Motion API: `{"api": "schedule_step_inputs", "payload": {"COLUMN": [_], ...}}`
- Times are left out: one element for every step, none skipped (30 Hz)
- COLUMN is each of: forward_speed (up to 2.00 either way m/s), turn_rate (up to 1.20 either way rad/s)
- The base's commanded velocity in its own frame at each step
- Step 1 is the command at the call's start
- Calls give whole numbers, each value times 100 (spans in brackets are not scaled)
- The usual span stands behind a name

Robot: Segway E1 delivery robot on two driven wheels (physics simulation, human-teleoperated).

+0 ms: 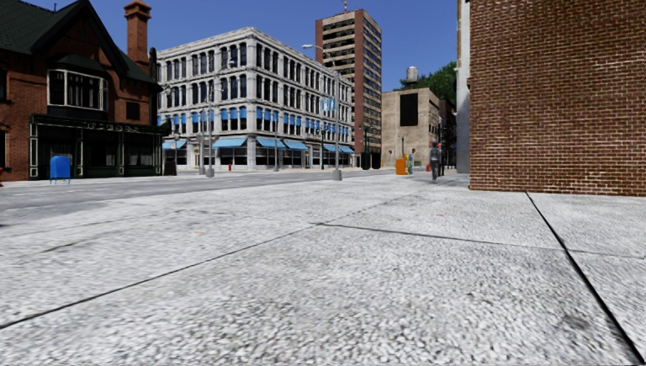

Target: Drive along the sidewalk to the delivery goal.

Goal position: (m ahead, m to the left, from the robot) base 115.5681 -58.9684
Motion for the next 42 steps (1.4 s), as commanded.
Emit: {"api": "schedule_step_inputs", "payload": {"forward_speed": [200, 200, 200, 200, 200, 200, 200, 200, 200, 200, 200, 200, 200, 200, 200, 200, 200, 200, 200, 200, 200, 200, 200, 200, 200, 200, 200, 200, 200, 200, 200, 200, 200, 200, 200, 200, 200, 200, 200, 200, 200, 200], "turn_rate": [0, 0, 0, 0, 0, 0, 0, 0, 0, 0, 0, 0, 0, 0, 0, 0, 0, 0, 0, 0, 0, 0, 0, 0, 0, 0, 0, 0, 0, 0, 0, 0, 0, 0, 0, 0, 0, 0, 0, 0, 0, 0]}}
